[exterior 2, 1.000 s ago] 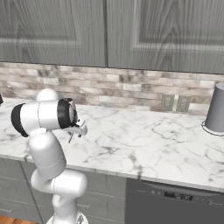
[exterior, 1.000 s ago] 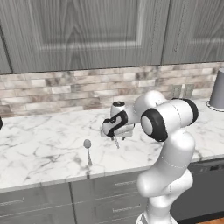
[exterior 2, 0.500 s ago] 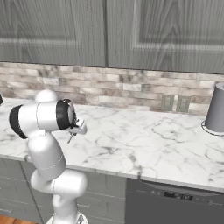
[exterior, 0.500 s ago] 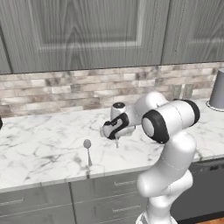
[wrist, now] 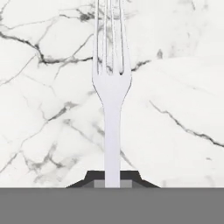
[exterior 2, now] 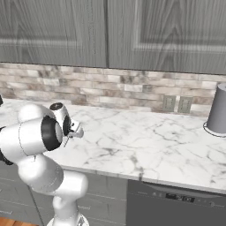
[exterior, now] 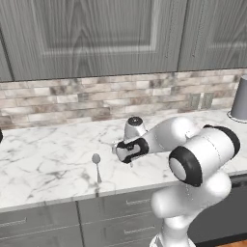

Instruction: Take the fork and place it on the left side of the plate. Then take the spoon and place it on the right side of the plate. Make sure they're directly next to the plate.

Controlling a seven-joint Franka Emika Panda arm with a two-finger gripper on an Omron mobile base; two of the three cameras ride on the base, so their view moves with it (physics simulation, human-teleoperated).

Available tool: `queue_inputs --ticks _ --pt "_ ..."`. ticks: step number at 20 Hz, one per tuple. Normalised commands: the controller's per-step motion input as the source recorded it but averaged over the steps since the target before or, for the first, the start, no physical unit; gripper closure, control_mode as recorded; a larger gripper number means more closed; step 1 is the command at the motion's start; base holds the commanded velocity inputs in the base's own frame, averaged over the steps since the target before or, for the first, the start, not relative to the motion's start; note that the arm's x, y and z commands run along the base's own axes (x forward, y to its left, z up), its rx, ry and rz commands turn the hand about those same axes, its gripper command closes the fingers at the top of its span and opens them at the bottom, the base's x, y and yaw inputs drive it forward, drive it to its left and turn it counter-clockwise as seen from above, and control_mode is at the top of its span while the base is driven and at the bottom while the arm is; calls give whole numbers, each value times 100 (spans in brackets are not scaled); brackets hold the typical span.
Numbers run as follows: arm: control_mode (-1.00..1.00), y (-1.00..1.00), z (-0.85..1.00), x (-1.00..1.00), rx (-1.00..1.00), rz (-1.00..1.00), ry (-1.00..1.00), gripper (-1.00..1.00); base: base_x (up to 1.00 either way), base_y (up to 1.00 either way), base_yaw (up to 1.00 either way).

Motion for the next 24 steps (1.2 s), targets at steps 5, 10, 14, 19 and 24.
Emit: queue_inputs --ticks 5,10,14,19,24 --pt "-100 -22 98 -57 2 0 -3 100 0 0 0" --pt "-100 -19 100 -53 7 0 0 100 0 0 0" --pt "-100 -13 100 -64 8 0 0 100 0 0 0" --pt "-100 -5 99 -83 3 0 0 100 0 0 0" --pt "-100 -8 98 -97 0 0 0 100 0 0 0"
